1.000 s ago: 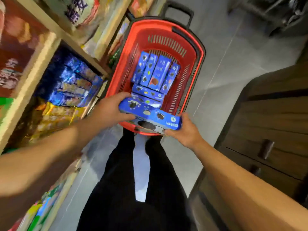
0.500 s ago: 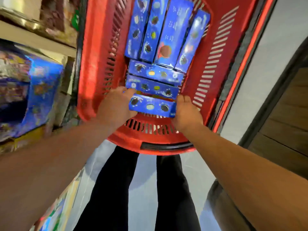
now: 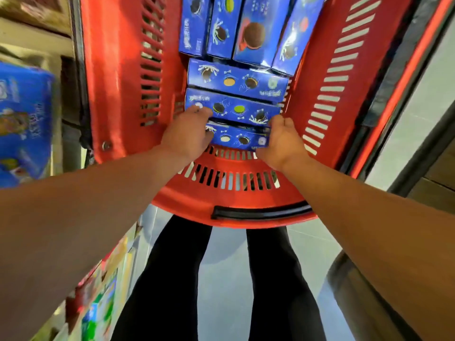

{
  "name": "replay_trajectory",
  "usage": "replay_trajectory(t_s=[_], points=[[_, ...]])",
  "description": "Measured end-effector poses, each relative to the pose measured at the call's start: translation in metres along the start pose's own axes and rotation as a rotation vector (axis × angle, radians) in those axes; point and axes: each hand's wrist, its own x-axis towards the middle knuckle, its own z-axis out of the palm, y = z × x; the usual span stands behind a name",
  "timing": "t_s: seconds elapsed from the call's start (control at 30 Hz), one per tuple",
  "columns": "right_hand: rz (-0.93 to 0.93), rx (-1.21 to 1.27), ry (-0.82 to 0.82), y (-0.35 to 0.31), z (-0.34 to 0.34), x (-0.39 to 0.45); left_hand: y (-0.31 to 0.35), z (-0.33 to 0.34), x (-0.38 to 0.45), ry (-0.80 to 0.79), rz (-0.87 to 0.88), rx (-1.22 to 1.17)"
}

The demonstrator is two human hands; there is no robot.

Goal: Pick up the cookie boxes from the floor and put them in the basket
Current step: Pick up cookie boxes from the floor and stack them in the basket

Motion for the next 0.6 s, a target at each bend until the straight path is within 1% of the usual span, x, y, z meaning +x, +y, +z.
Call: replay_trajectory(t_s=[0.1,0.17,0.3,0.43,0.5,0.6], points=[[-0.038,0.013,-0.037,-0.005,-0.015,-0.027,0.019,-0.018,-0.019,-0.028,-0.036,-0.067],[-0.054,0.015,-0.045,-0.011,-0.028,-0.051,0.034,-0.037,-0.037,-0.013,-0.049,-0.077],[-0.105,0.050,0.000,-0.031,-0.069,-0.126,0.072,-0.094,-0.093,0.005,-0.058,-0.121],[-0.100,0.036,0.081,-0.047,-0.111,-0.214,0.113,-0.158,-0.153,0.051,0.052,-0.091],[-0.094,0.052,0.151,-0.049,-0.125,-0.260,0.131,-0.185,-0.184,0.033,0.116,-0.034],[-0.033,0.102,0.245,-0.047,-0.129,-0.319,0.155,-0.210,-0.218,-0.015,0.270,0.041]])
